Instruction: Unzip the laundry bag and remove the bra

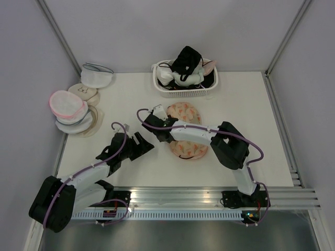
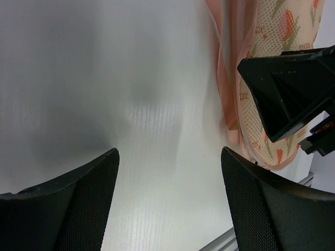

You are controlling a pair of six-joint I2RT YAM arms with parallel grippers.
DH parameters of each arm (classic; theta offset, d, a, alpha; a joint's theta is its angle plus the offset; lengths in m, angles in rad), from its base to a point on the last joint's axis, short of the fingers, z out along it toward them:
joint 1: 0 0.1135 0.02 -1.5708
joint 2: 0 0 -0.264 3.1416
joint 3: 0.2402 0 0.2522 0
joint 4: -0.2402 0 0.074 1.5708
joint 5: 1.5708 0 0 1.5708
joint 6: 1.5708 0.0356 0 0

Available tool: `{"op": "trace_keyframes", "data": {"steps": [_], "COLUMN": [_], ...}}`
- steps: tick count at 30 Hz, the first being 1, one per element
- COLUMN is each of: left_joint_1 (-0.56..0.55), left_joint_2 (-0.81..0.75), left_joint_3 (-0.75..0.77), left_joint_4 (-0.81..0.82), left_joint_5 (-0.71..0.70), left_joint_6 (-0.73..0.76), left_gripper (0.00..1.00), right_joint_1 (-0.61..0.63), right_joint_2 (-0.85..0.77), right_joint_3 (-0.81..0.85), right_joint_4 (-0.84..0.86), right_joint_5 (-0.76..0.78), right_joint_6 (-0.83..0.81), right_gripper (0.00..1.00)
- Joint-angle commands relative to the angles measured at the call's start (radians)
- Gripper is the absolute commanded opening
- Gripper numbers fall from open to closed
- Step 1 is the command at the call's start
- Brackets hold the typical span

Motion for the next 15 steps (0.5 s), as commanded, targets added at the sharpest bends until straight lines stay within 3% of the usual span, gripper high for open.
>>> {"op": "trace_keyframes", "data": {"steps": [1,7,11,15], "left_joint_1": [0.005,0.007,0.007,0.007], "left_joint_2": [0.01,0.013,0.016,0.021], "left_joint_3": [0.005,0.005,0.004,0.005], "left_joint_4": [0.042,0.043,0.043,0.046], "left_joint_5": [0.021,0.021,0.02,0.02], "left_joint_6": [-0.024,-0.021,-0.021,-0.018], "left_gripper": [0.82,0.83,0.83,0.83], "right_joint_1": [0.005,0.005,0.008,0.01], "right_joint_2": [-0.023,0.026,0.02,0.018], "right_joint_3": [-0.002,-0.029,-0.064,-0.069], "right_joint_4": [-0.023,-0.022,0.006,0.011], "right_joint_5": [0.009,-0.011,-0.026,-0.026], "right_joint_6": [0.01,0.022,0.028,0.028], "right_gripper": [0.6,0.54,0.32,0.27]}}
